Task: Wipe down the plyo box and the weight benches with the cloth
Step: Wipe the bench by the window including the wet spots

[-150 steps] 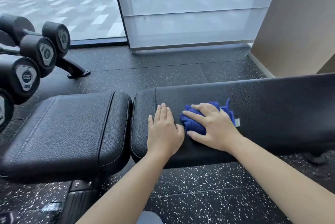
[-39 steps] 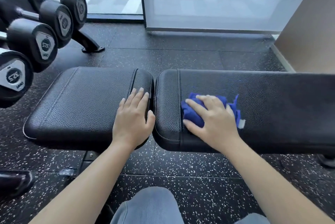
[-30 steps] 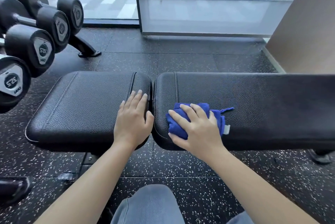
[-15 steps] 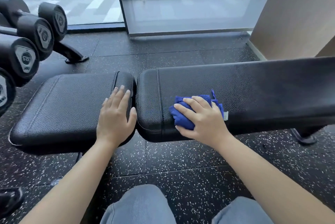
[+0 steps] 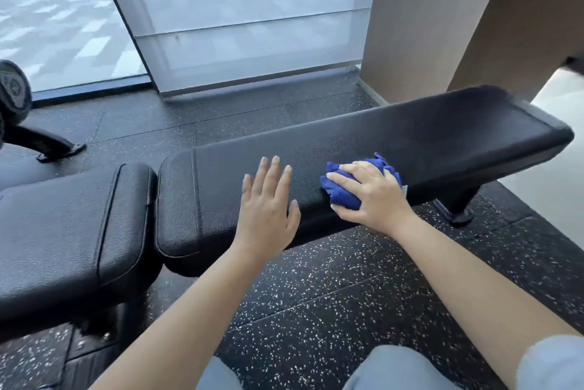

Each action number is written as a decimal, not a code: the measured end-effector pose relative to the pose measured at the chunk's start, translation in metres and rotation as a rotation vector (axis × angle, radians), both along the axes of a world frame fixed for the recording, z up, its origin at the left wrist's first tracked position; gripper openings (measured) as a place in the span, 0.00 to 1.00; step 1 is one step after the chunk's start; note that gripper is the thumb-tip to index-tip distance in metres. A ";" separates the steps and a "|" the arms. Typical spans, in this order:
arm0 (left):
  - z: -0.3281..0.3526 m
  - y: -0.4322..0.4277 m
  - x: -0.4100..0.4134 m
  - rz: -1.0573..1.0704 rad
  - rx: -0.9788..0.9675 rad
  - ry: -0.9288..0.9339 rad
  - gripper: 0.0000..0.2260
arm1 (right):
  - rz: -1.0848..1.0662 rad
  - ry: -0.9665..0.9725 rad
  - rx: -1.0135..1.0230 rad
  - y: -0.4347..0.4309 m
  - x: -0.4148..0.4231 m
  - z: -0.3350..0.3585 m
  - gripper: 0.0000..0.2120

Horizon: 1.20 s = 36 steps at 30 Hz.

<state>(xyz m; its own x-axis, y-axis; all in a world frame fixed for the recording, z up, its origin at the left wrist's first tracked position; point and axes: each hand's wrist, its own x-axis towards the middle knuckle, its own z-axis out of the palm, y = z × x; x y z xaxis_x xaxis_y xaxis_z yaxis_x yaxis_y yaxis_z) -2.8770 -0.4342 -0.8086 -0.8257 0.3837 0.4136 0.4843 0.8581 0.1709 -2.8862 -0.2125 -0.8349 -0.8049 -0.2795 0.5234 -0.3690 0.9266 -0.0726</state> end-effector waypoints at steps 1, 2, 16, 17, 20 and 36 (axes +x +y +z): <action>0.000 0.011 0.000 0.001 -0.021 -0.014 0.24 | -0.002 -0.006 -0.003 0.008 -0.001 0.001 0.24; 0.000 0.021 0.000 0.001 -0.042 -0.028 0.25 | -0.007 -0.009 -0.008 0.016 -0.003 0.003 0.24; 0.004 0.103 -0.021 0.080 -0.151 -0.055 0.26 | -0.118 0.030 -0.124 0.054 -0.011 0.003 0.24; 0.004 0.104 -0.023 0.083 -0.148 -0.042 0.26 | -0.119 0.046 -0.123 0.055 -0.012 0.003 0.24; 0.003 0.101 -0.027 0.055 -0.170 -0.001 0.26 | -0.115 0.072 -0.125 0.055 -0.013 -0.001 0.23; 0.012 0.107 -0.049 -0.245 -0.154 0.203 0.27 | -0.264 0.229 -0.186 0.045 -0.013 -0.012 0.21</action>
